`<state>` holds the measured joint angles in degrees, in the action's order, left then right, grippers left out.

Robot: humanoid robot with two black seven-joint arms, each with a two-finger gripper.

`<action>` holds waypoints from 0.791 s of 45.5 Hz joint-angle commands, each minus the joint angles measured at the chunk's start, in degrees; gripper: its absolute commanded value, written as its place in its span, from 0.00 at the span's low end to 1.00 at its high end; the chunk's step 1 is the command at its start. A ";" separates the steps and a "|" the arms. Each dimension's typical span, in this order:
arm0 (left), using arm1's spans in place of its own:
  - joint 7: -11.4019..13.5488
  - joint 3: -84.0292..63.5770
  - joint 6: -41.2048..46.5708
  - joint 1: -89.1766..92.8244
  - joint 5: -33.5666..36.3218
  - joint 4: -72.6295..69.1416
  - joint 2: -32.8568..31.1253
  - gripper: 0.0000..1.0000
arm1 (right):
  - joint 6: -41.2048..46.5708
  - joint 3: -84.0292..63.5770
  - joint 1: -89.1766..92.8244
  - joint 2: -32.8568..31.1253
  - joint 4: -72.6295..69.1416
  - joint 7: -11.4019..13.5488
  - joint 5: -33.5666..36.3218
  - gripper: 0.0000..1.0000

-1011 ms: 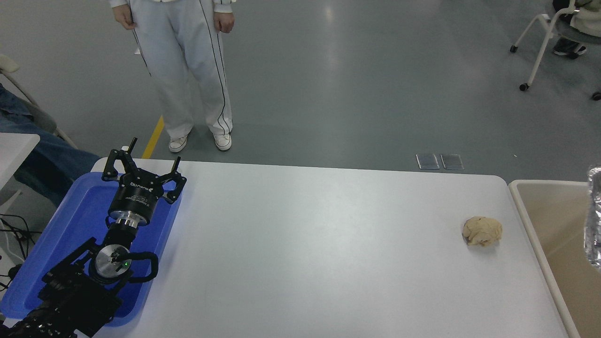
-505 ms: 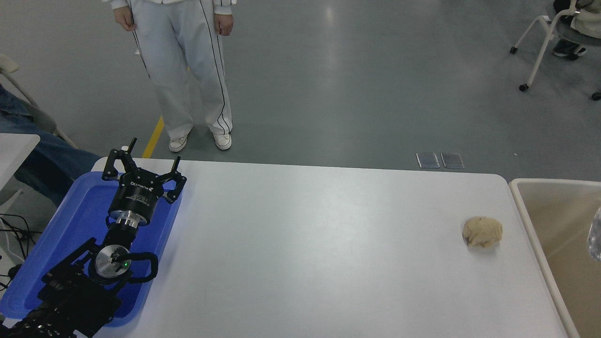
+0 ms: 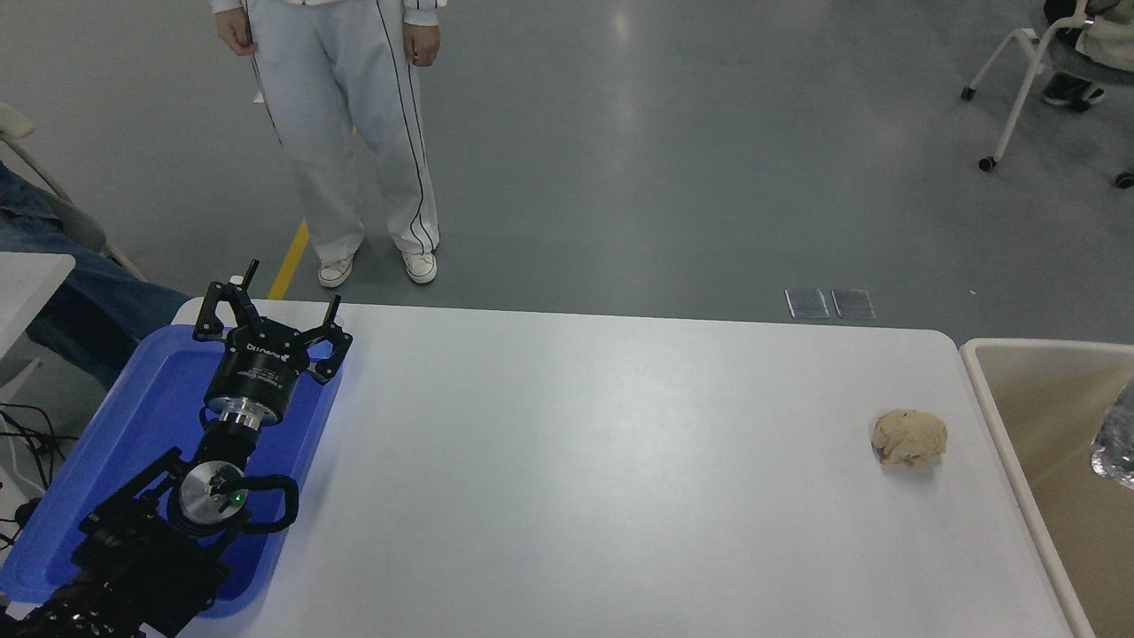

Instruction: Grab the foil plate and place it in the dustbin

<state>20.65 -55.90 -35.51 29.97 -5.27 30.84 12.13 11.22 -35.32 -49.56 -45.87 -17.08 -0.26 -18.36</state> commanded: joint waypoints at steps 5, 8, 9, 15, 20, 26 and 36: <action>0.00 -0.09 0.00 0.00 0.00 0.01 0.00 1.00 | -9.11 1.83 7.89 6.32 5.48 0.17 0.16 0.00; 0.00 -0.09 0.00 0.00 0.00 0.01 0.00 1.00 | -9.28 2.88 9.04 7.11 6.62 0.26 0.95 0.00; 0.00 -0.09 0.00 0.00 0.00 0.01 0.00 1.00 | -9.28 3.50 9.30 7.29 6.89 0.34 1.39 0.00; 0.00 -0.09 0.00 0.00 0.00 0.01 0.00 1.00 | -10.34 5.26 10.54 7.73 7.42 1.13 2.62 0.00; 0.00 0.00 0.00 0.00 0.00 0.01 0.00 1.00 | -11.22 5.26 11.32 7.82 7.33 1.31 2.80 0.00; 0.00 -0.08 0.00 0.00 0.00 0.01 0.00 1.00 | -11.31 5.35 11.68 7.82 7.33 1.31 2.89 0.00; 0.00 -0.08 0.00 0.00 0.00 0.01 0.00 1.00 | -11.39 5.44 11.50 7.82 7.24 1.31 2.97 0.00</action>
<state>20.65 -55.96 -35.51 29.97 -5.27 30.85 12.13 0.40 -30.28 -38.53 -38.32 -10.03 0.93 -15.67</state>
